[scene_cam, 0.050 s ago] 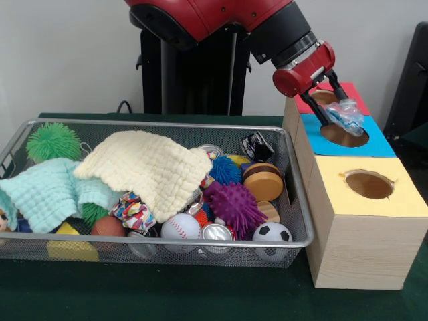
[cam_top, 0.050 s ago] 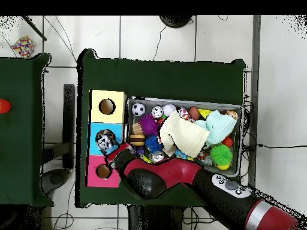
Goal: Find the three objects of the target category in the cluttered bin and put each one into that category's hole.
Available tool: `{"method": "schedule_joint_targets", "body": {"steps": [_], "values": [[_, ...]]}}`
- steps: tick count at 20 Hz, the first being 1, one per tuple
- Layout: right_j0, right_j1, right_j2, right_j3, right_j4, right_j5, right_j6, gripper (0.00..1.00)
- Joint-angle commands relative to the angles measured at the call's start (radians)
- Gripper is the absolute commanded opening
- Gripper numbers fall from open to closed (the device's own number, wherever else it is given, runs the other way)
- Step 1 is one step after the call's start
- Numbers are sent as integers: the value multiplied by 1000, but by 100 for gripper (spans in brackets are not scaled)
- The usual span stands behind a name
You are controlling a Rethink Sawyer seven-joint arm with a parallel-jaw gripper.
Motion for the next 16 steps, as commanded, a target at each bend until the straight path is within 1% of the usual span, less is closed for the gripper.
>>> {"method": "schedule_joint_targets", "body": {"steps": [1,13,16], "values": [[-21,28,12,-112,-26,119,84,100],[-22,23,9,-115,-23,146,71,100],[-17,0,11,-110,-5,158,81,100]]}}
